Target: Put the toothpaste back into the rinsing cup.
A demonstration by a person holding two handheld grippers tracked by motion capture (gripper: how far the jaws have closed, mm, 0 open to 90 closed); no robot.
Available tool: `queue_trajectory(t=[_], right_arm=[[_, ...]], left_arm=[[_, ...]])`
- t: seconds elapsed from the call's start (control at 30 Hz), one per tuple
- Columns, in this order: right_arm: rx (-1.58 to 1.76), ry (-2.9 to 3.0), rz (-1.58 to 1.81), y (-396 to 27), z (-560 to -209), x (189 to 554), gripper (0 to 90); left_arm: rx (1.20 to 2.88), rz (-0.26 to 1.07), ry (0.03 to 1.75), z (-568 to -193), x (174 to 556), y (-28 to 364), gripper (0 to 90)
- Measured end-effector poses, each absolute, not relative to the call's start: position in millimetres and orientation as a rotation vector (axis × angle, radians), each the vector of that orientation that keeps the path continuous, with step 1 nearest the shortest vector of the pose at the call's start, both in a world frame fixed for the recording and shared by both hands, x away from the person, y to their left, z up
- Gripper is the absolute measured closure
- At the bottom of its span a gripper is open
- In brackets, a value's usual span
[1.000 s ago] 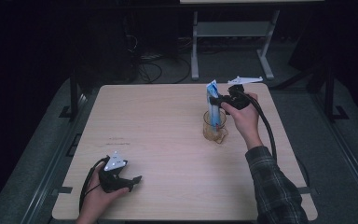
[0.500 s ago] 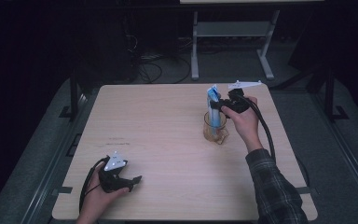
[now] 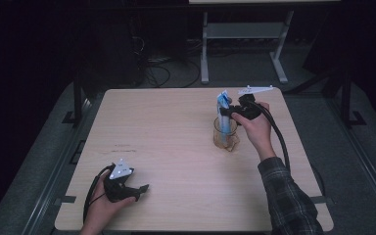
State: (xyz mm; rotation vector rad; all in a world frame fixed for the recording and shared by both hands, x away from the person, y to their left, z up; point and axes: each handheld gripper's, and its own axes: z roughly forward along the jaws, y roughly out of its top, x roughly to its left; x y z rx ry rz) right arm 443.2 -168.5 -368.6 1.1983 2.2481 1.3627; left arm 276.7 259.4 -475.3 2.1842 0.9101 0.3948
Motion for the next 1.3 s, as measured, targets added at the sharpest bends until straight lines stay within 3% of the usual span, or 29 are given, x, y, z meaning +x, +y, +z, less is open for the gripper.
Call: queue_trajectory(t=[0.23, 0.53, 1.3], right_arm=[[1.182, 2.259, 1.367, -166, -368, 443, 68.5], [1.202, 2.250, 1.354, -166, -370, 443, 44.1], [1.161, 2.234, 1.361, -174, -362, 417, 40.8]], left_arm=[[2.184, 0.395, 0.910, -475, 277, 259, 13.2], [2.184, 0.396, 0.911, -475, 277, 259, 13.2], [2.185, 0.395, 0.909, -475, 276, 259, 13.2]])
